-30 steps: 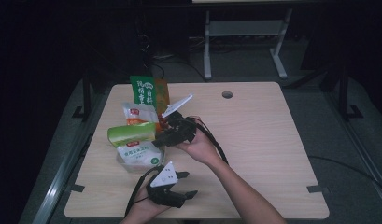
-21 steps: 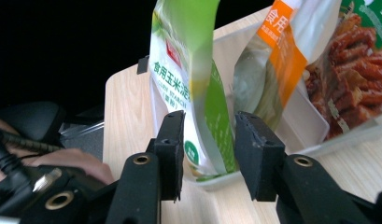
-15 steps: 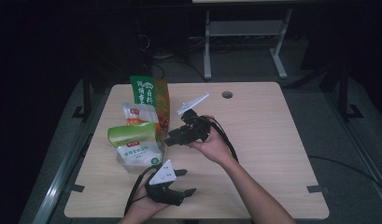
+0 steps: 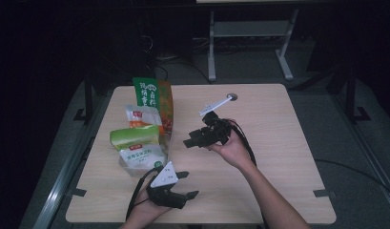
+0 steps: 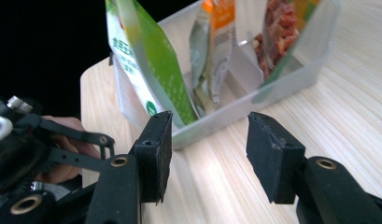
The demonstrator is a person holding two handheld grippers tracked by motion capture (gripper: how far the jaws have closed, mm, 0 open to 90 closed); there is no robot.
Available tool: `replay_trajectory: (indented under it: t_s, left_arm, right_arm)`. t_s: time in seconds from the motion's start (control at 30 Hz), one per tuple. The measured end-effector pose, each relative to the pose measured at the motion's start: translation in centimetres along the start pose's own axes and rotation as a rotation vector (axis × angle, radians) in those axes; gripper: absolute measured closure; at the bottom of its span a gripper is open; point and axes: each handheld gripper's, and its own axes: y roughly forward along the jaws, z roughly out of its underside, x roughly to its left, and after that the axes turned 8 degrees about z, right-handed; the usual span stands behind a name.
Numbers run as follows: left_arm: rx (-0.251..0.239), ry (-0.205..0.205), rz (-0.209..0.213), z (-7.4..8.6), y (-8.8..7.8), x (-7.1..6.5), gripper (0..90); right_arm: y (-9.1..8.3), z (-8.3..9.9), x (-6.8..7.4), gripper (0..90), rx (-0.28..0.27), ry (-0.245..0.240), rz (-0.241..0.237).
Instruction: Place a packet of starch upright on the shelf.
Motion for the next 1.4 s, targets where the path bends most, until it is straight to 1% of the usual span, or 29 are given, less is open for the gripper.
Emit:
replay_trajectory:
  t_s: [0.03,0.07,0.17,0.2,0.27,0.33,0.6,0.7,0.73,0.77,0.8,1.0,1.17,1.2,1.23,1.4]
  left_arm:
    - [0.001,0.0,-0.001,0.0,0.0,0.0,30.1]
    - [0.0,-0.007,0.001,0.0,0.0,0.0,30.0]
    - [0.002,-0.01,0.001,0.1,0.0,0.1,30.0]
    - [0.002,-0.011,0.001,0.1,0.0,0.1,30.0]
    - [0.007,-0.006,-0.001,0.1,-0.1,0.1,29.9]
    - [0.003,-0.009,-0.003,0.1,-0.1,0.1,29.9]
    - [-0.006,-0.016,-0.005,0.1,-0.1,0.1,29.9]
    - [-0.003,-0.017,0.001,0.0,-0.1,0.2,30.1]
    - [-0.002,-0.014,0.0,0.0,-0.1,0.2,30.1]
    - [-0.002,-0.012,-0.002,0.0,-0.1,0.1,30.1]
    - [0.0,-0.008,-0.004,0.0,-0.1,0.1,30.1]
    - [-0.003,-0.009,-0.001,0.0,-0.2,0.1,30.1]
    - [-0.001,-0.007,-0.005,0.0,-0.2,0.2,30.0]
    - [-0.001,0.001,-0.007,0.0,-0.3,0.3,30.0]
    - [-0.002,-0.009,-0.005,0.0,-0.3,0.2,30.0]
    - [0.002,-0.003,-0.011,0.0,-0.3,0.3,30.0]
  right_arm:
    - [-0.1,0.2,-0.2,49.4,-0.003,-0.004,0.005]
    - [-0.3,0.3,-0.3,49.1,0.001,0.009,0.002]
    - [-0.6,0.6,-0.7,48.7,0.005,0.017,0.013]
    - [-0.8,0.7,-0.8,48.6,0.008,0.029,0.014]
    - [-0.9,1.0,-1.0,48.0,0.005,0.032,0.018]
    - [-1.1,1.2,-1.2,47.9,0.002,0.029,0.025]
    - [-1.8,1.8,-1.8,46.8,0.004,0.044,0.039]
    - [-2.1,2.2,-2.1,45.8,0.007,0.05,0.048]
    - [-2.1,2.3,-2.2,45.4,0.007,0.059,0.049]
    - [-2.2,2.4,-2.3,45.3,0.006,0.053,0.051]
    - [-2.3,2.5,-2.3,45.2,0.011,0.061,0.053]
    - [-3.0,3.2,-2.7,44.6,0.026,0.068,0.069]
    - [-3.7,3.8,-3.1,44.2,0.015,0.082,0.08]
    - [-3.8,3.9,-3.1,44.1,0.017,0.083,0.084]
    - [-3.9,4.1,-3.2,43.9,0.017,0.086,0.083]
    - [-4.5,5.0,-3.4,43.5,0.019,0.108,0.095]
